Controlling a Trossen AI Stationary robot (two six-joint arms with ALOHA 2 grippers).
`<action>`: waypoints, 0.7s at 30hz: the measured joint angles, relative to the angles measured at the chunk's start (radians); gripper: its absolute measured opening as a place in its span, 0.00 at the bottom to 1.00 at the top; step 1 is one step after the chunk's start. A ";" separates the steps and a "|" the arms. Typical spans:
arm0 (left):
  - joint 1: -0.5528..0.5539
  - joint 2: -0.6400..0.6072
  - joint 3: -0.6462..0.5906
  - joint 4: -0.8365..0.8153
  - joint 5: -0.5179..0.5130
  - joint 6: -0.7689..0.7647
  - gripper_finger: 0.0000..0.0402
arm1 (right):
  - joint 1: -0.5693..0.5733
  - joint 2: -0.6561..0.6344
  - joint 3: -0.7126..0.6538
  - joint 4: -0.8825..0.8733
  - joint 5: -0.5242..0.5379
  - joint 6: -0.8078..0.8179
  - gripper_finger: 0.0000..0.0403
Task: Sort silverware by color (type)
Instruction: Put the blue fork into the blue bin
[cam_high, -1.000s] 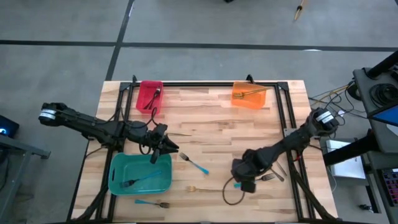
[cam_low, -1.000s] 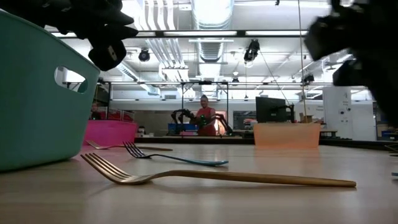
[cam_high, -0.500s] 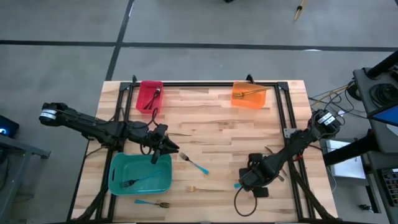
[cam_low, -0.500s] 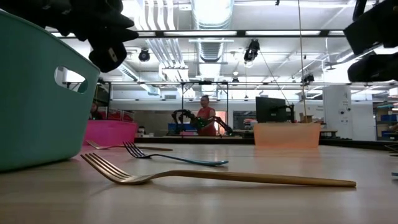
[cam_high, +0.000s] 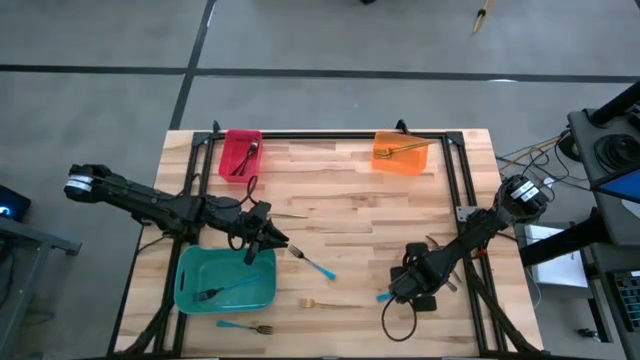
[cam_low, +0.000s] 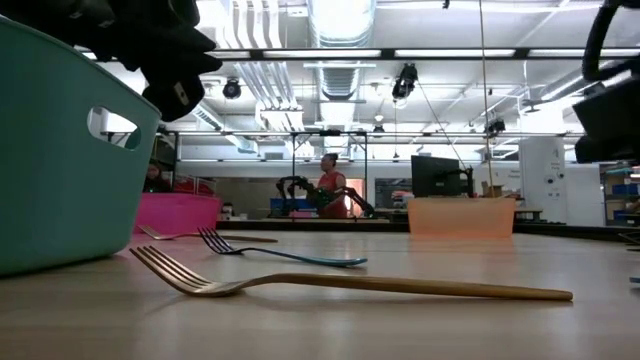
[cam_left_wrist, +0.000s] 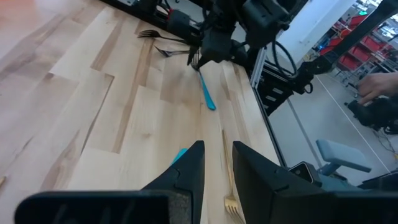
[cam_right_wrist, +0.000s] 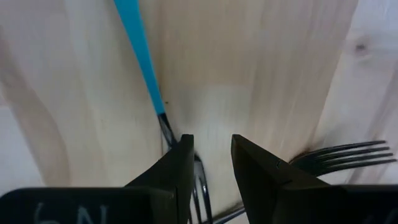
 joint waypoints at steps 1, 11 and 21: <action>0.000 0.000 0.000 0.000 0.000 0.000 0.16 | 0.000 0.000 -0.010 0.016 0.000 -0.004 0.24; 0.000 0.000 0.000 0.002 -0.001 -0.001 0.16 | 0.000 -0.006 -0.087 0.150 0.021 -0.012 0.24; 0.000 0.000 0.000 0.012 -0.002 -0.001 0.16 | 0.001 -0.004 -0.094 0.159 0.049 -0.014 0.21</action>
